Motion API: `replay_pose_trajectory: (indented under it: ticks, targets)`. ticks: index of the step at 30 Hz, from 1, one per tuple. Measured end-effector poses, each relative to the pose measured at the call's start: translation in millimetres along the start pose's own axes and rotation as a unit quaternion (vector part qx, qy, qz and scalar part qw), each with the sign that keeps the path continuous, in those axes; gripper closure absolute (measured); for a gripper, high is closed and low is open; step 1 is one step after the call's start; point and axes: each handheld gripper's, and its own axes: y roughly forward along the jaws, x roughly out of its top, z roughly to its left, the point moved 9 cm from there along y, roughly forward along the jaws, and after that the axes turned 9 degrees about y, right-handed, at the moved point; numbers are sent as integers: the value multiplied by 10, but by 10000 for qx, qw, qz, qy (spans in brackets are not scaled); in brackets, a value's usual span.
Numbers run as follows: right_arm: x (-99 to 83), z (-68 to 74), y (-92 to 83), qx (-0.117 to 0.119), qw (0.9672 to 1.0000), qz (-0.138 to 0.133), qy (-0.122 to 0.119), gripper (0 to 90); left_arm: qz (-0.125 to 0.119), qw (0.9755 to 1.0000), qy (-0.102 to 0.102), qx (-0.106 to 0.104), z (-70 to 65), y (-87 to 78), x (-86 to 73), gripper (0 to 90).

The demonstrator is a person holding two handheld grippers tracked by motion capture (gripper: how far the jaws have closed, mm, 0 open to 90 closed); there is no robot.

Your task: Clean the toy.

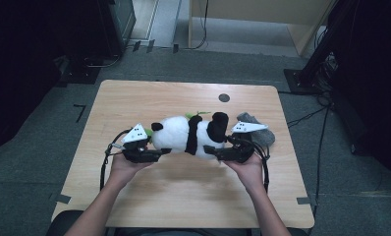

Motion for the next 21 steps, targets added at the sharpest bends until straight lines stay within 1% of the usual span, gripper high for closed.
replay_pose_trajectory:
  ticks: [1,2,3,5,6,8,9,11,13,15,18,20,21]
  targets:
    - [0,-19,0,-21,10000,-39,-65,228,0,9999,-108,-76,3,2,1,458]
    - [0,-33,-9,-16,9999,-83,-103,204,-7,9993,-302,-197,9,2,1,469]
    - [11,-43,-30,56,9998,-174,-119,192,-9,9987,-421,-289,12,-2,0,489]
    - [23,-50,-60,155,9994,-284,-156,178,-32,9972,-639,-376,30,-13,6,499]
    - [28,-55,-72,182,9989,-357,-228,178,-18,9972,-648,-370,43,-22,5,502]
    - [11,-67,-84,154,9979,-433,-447,175,11,9969,-704,-343,69,-43,4,505]
    - [-9,-71,-82,166,9979,-367,-502,163,5,9968,-732,-329,88,-61,4,506]
    - [-61,-100,-71,114,9978,-223,-616,133,-53,9956,-868,-347,133,-111,12,508]
    - [-100,-128,-65,84,9974,-149,-700,122,-138,9939,-1015,-412,158,-154,27,509]
    - [-132,-133,-49,170,9976,-72,-667,103,-216,9923,-1115,-487,166,-192,54,509]
    - [-155,-96,-15,356,9974,-42,-630,81,-272,9908,-1180,-596,141,-208,79,508]
    - [-180,-67,26,408,9965,-12,-731,75,-267,9875,-1340,-791,106,-186,81,506]
    - [-202,-52,49,426,9959,46,-795,65,-251,9860,-1399,-874,83,-170,78,502]
